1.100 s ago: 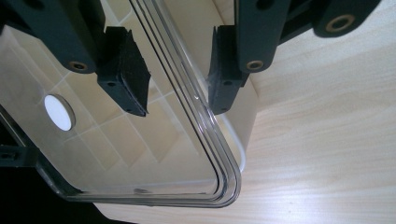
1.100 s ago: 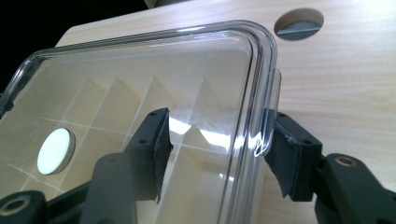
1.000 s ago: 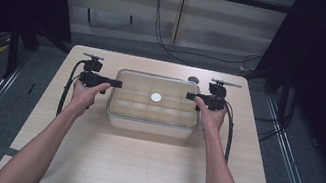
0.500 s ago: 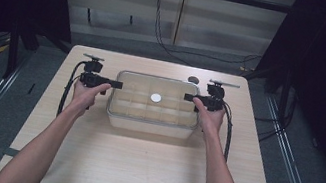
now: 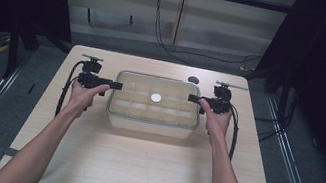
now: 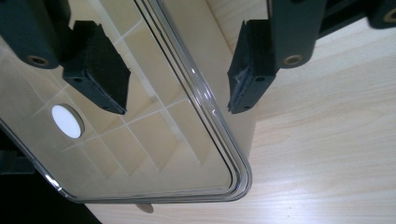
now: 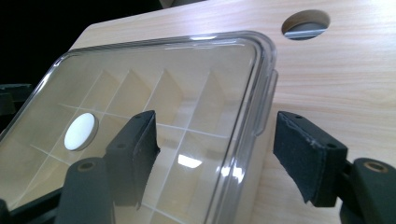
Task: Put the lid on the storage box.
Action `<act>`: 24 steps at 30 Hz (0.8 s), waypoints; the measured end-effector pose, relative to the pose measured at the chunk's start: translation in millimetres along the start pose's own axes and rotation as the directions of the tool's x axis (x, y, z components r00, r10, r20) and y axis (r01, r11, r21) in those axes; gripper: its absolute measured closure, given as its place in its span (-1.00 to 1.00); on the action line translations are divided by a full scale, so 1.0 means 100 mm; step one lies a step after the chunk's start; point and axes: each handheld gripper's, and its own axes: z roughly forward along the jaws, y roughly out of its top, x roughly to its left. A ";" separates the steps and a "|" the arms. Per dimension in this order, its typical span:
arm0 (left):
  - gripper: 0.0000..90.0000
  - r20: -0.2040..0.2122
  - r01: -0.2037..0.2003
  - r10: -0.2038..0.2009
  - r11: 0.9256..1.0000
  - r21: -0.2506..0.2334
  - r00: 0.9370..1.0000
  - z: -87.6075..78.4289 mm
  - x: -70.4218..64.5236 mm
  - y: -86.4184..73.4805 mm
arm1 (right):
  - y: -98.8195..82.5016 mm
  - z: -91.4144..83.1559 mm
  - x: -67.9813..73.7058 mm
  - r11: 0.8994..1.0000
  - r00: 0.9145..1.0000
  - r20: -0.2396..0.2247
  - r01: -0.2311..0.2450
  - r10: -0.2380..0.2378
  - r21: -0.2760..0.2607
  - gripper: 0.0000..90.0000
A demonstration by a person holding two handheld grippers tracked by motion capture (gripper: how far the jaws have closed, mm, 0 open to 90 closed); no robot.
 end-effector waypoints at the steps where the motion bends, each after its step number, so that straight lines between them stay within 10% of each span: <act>1: -0.20 0.002 -0.006 0.006 1.000 -0.005 1.000 -0.02 -0.02 -0.01 | 0.00 -0.03 0.00 1.000 1.000 0.005 0.001 -0.001 -0.006 -0.33; 24: -0.29 -0.003 -0.125 0.125 0.991 -0.048 0.992 -0.54 -0.21 -0.26 | -0.15 -0.58 0.19 0.993 0.995 -0.064 0.075 -0.081 -0.091 -0.16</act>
